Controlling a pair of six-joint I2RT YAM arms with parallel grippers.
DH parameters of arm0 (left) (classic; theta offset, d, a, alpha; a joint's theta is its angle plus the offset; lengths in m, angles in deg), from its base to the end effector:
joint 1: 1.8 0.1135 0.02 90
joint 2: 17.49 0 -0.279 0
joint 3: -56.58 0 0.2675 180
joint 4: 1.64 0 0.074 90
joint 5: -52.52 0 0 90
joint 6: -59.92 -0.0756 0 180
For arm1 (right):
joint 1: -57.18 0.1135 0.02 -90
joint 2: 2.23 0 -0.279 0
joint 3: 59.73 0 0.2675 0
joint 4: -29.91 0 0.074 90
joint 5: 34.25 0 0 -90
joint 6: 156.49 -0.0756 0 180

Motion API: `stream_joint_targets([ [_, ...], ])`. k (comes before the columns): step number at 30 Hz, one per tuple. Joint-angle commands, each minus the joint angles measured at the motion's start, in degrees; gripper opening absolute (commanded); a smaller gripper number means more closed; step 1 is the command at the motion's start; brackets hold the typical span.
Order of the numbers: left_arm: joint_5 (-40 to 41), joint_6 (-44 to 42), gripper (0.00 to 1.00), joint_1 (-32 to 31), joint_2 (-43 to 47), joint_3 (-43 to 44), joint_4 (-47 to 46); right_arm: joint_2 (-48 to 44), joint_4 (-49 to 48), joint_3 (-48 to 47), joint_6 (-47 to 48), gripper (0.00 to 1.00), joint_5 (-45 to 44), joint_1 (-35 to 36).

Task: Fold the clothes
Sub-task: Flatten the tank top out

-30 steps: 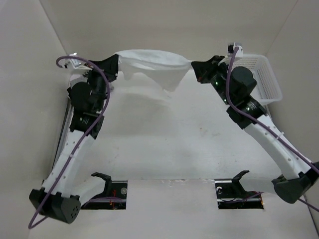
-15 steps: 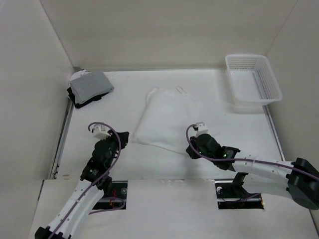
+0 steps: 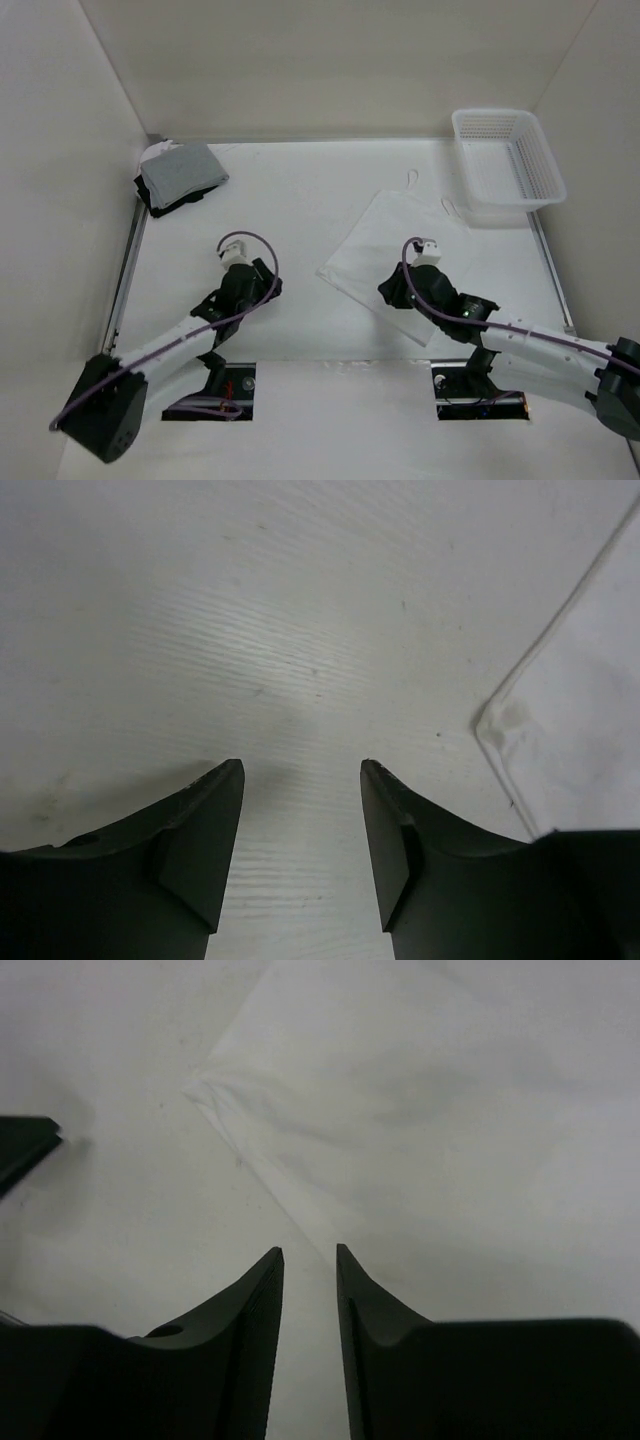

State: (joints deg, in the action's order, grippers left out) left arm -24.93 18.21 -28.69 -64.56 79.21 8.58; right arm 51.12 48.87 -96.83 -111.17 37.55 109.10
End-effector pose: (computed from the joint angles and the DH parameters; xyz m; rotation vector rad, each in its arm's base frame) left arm 0.1814 -0.0736 0.1231 -0.5335 2.1398 -0.5124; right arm 0.1601 0.1660 0.1784 0.0436 2.2177 0.6198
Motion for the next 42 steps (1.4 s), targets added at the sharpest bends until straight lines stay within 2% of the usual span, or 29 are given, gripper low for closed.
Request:
stream_joint_targets([
  [1, -2.00, -7.23, 0.50, -5.91, -13.26, 7.27, -18.14, -3.41, -1.43, 1.02, -1.11, 0.26, -2.55, -2.30],
  [6, -6.57, -13.57, 0.52, -10.50, -30.60, 15.63, -29.76, -4.91, -3.18, 1.46, 0.21, 0.10, -1.76, -5.12],
  [10, -12.27, -16.73, 0.52, -8.40, -41.86, 22.39, -33.38, -4.65, -5.73, 2.34, 0.92, 0.12, 0.09, -5.74],
  [14, -17.82, -16.48, 0.44, -7.34, -46.27, 24.60, -32.15, -4.12, -7.14, 2.87, 1.27, 0.13, 1.05, -6.44],
  [16, -18.27, -17.18, 0.42, -7.69, -45.84, 24.43, -30.40, -4.04, -7.84, 3.13, 1.53, 0.14, 1.67, -7.40],
  [24, -18.97, -19.38, 0.41, -9.27, -44.95, 24.34, -23.89, -2.45, -10.83, 3.49, 2.41, 0.16, 5.36, -10.57],
  [28, -18.36, -19.20, 0.35, -10.41, -45.92, 24.34, -21.52, -2.01, -11.27, 3.66, 2.41, 0.17, 5.72, -10.75],
  [33, -16.60, -18.59, 0.29, -10.68, -43.02, 22.15, -20.37, -2.10, -11.71, 3.84, 2.41, 0.18, 5.80, -10.75],
  [34, -16.34, -18.59, 0.24, -10.76, -42.76, 22.06, -20.29, -2.01, -11.97, 4.01, 2.41, 0.19, 5.80, -10.75],
  [35, -16.08, -18.50, 0.13, -10.76, -42.49, 22.14, -19.94, -1.93, -12.06, 4.19, 2.15, 0.23, 5.63, -10.92],
  [36, -15.64, -18.32, 0.10, -10.59, -42.14, 22.23, -19.85, -1.84, -12.06, 4.28, 1.89, 0.25, 5.28, -11.36],
  [37, -15.20, -18.06, 0.07, -10.33, -41.79, 22.23, -19.84, -1.66, -12.06, 4.28, 1.80, 0.27, 5.19, -11.62],
  [40, -11.34, -14.91, 0.03, -7.35, -36.36, 20.57, -19.58, 1.31, -12.33, 3.05, 0.57, 0.43, 5.10, -14.43],
  [42, -9.49, -12.45, 0.02, -4.71, -31.18, 18.20, -18.79, 5.61, -13.81, 1.47, 1.09, 0.43, 5.19, -16.89],
])
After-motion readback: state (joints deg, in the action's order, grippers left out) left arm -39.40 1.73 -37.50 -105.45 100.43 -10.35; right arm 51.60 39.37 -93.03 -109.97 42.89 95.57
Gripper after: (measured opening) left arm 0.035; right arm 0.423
